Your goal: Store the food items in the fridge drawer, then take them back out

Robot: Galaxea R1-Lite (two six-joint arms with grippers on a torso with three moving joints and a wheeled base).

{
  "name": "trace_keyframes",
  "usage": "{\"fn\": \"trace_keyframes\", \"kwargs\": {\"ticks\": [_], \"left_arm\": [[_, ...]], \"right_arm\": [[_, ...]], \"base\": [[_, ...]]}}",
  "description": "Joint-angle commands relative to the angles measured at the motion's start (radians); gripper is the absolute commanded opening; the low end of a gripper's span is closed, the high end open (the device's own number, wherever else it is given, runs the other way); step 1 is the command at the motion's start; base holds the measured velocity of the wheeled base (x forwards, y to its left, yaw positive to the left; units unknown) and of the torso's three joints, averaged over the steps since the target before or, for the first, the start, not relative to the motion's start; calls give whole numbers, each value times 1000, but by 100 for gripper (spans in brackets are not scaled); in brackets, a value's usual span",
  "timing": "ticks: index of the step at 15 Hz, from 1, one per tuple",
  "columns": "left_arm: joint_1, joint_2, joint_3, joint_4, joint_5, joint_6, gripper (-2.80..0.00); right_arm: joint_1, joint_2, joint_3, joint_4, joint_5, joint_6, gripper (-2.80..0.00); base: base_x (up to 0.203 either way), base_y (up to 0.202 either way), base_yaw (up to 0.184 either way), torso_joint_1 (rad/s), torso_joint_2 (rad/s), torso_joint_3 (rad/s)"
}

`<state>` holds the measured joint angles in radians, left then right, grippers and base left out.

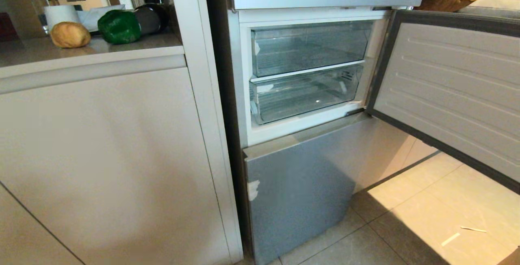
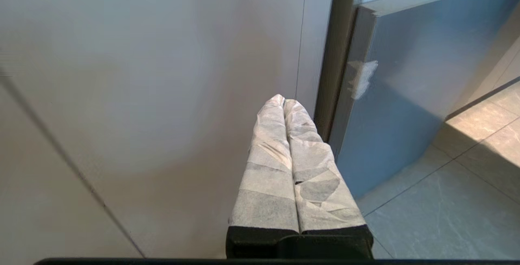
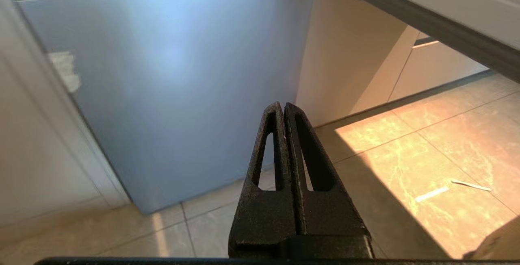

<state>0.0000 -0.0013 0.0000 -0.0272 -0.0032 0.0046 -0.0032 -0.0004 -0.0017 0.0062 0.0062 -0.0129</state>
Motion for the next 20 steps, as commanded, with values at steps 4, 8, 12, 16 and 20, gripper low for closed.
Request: {"fn": "trace_keyframes", "kwargs": {"ticks": [4, 8, 12, 16, 20], "left_arm": [[0, 0, 11, 0, 2, -2, -280], [0, 0, 11, 0, 0, -2, -280], [0, 0, 11, 0, 1, -2, -280], [0, 0, 11, 0, 0, -2, -280], [0, 0, 11, 0, 0, -2, -280]], "right_arm": [[0, 2, 0, 0, 0, 10, -280], [-1, 1, -12, -1, -2, 20, -280], [-1, 177, -232, 21, 5, 38, -280], [2, 611, -420, -73, 104, 49, -280], [6, 1085, -478, -399, 228, 59, -280]], "base": [[161, 0, -2, 12, 4, 4], [0, 0, 0, 0, 0, 0], [0, 0, 0, 0, 0, 0], [0, 0, 0, 0, 0, 0], [0, 0, 0, 0, 0, 0]]}}
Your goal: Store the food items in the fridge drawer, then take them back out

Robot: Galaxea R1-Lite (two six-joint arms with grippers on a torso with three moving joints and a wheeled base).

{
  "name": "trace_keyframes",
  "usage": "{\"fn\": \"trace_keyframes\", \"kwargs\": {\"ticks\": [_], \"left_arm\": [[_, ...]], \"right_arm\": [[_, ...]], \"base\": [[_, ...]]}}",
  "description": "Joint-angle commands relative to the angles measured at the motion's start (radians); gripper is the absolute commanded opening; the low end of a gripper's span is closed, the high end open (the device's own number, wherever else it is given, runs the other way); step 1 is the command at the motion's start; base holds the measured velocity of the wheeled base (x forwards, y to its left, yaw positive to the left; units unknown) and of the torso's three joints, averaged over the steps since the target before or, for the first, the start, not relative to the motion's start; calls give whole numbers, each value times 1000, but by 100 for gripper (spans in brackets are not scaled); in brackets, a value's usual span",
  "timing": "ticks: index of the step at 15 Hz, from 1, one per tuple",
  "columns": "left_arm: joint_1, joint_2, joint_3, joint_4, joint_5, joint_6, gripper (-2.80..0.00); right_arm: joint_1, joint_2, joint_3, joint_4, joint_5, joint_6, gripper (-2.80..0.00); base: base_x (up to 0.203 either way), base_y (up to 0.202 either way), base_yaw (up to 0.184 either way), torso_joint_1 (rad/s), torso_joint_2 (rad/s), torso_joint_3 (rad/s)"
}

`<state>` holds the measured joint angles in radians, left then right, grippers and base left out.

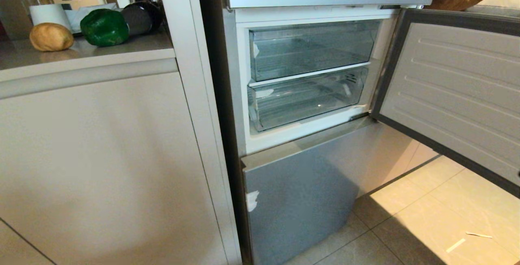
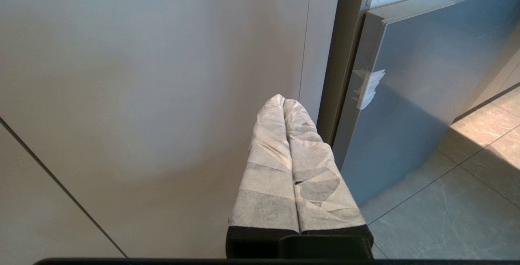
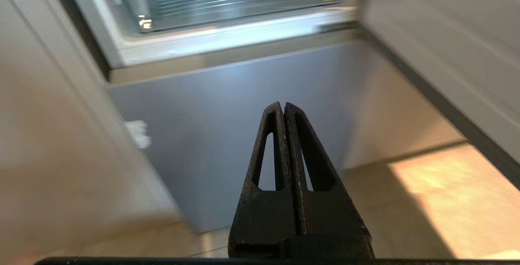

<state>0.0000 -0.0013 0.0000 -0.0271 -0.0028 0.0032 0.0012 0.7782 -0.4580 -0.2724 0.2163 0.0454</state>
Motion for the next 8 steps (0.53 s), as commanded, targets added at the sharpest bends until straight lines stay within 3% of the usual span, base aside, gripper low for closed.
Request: {"fn": "trace_keyframes", "kwargs": {"ticks": [1, 4, 8], "left_arm": [[0, 0, 11, -1, 1, 0, -280], [0, 0, 11, -1, 0, 0, -280], [0, 0, 11, -1, 0, 0, -280]], "right_arm": [[6, 439, -36, -208, 29, 1, -280], [74, 819, -87, -461, -8, -1, -280], [368, 1109, -209, -756, -199, -26, -280]], "base": [[0, 0, 0, 0, 0, 0], [0, 0, 0, 0, 0, 0], [0, 0, 0, 0, 0, 0]]}}
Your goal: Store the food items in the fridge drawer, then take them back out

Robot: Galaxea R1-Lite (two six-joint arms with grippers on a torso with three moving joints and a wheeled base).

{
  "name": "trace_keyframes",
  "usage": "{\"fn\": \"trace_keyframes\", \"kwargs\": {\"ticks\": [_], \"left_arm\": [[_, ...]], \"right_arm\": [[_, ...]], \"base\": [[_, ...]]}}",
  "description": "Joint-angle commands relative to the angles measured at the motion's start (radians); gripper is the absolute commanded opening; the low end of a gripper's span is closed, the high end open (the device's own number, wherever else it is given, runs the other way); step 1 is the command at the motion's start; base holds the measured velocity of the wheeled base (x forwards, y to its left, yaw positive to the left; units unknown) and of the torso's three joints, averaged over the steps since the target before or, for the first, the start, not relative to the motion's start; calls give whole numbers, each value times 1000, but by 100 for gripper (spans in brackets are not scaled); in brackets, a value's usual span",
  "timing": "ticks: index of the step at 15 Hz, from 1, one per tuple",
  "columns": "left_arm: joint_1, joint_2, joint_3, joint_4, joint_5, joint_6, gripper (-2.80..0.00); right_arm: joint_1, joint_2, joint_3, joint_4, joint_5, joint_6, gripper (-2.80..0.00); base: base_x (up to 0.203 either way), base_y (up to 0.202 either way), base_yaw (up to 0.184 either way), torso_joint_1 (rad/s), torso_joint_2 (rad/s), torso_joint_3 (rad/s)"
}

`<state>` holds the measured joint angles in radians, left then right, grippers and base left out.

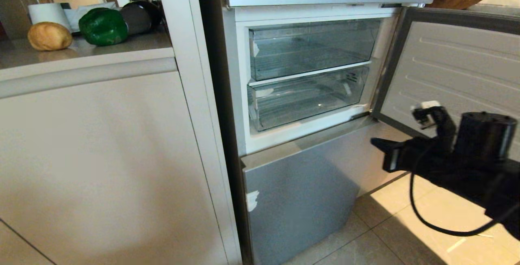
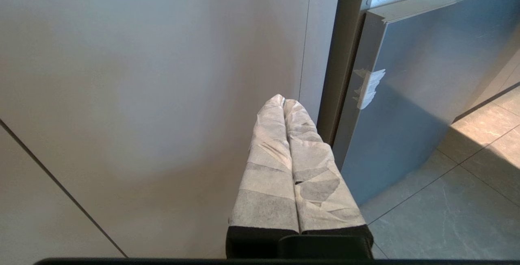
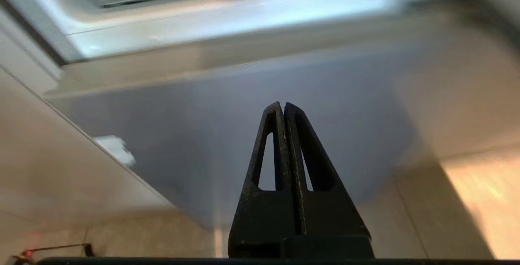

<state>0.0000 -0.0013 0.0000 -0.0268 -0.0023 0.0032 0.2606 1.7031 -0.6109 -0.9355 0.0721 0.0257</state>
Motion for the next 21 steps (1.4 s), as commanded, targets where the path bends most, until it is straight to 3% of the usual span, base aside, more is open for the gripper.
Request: {"fn": "trace_keyframes", "kwargs": {"ticks": [1, 3, 6, 21], "left_arm": [[0, 0, 11, -1, -1, 0, -280], [0, 0, 11, -1, 1, 0, -280], [0, 0, 11, -1, 0, 0, -280], [0, 0, 11, -1, 0, 0, -280]], "right_arm": [[160, 200, -96, -117, -99, -13, 0], [245, 215, -137, -134, -156, -19, 0], [293, 218, -199, -134, -169, -20, 0], [291, 491, -675, -99, -160, -76, 0]], "base": [[0, 0, 0, 0, 0, 0], [0, 0, 0, 0, 0, 0], [0, 0, 0, 0, 0, 0], [0, 0, 0, 0, 0, 0]]}}
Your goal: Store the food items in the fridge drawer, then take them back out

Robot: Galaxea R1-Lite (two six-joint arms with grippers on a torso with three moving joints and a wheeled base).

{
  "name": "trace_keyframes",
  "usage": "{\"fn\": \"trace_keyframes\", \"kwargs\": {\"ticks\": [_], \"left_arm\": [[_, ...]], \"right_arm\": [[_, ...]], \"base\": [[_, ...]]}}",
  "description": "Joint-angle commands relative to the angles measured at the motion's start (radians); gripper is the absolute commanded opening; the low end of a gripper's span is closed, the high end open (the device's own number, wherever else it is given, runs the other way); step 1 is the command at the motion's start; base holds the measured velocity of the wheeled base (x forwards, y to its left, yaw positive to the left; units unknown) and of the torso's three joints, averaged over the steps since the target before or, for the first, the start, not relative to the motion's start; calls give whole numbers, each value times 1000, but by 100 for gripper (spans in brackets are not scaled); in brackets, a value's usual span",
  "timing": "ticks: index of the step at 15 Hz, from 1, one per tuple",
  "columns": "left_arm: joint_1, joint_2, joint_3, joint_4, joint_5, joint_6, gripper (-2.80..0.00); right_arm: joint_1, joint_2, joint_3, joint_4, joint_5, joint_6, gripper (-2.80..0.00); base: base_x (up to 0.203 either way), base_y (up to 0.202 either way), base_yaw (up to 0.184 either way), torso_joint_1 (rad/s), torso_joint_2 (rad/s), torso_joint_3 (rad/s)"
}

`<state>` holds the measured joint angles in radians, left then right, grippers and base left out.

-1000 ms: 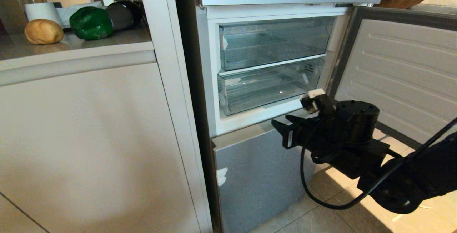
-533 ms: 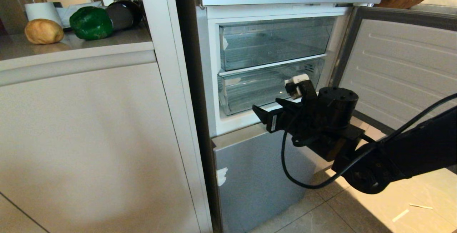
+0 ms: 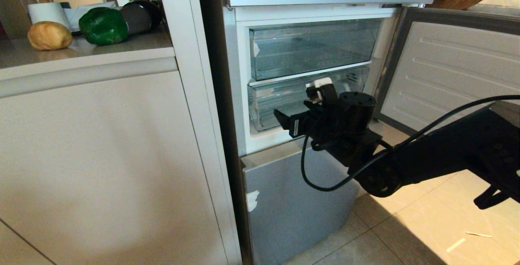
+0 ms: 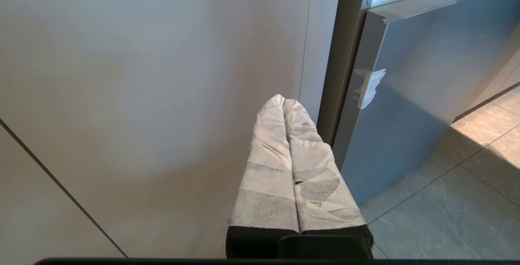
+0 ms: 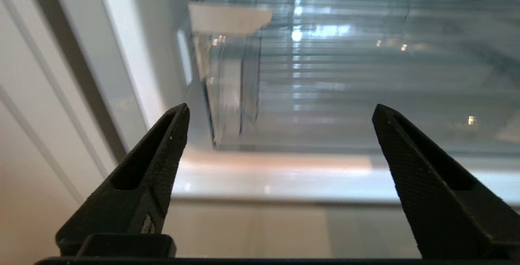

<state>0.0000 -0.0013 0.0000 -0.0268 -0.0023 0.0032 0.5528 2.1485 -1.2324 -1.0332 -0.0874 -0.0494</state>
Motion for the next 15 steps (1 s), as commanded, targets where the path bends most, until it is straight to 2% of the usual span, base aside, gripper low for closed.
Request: {"fn": "trace_keyframes", "kwargs": {"ticks": [1, 8, 15], "left_arm": [[0, 0, 11, -1, -1, 0, -280], [0, 0, 11, -1, 0, 0, -280], [0, 0, 11, -1, -1, 0, -280]], "right_arm": [[-2, 63, -86, 12, 0, -1, 0], [-8, 192, -277, 59, -3, -23, 0], [3, 207, -360, 121, -3, -35, 0]], "base": [[0, 0, 0, 0, 0, 0], [0, 0, 0, 0, 0, 0], [0, 0, 0, 0, 0, 0]]}}
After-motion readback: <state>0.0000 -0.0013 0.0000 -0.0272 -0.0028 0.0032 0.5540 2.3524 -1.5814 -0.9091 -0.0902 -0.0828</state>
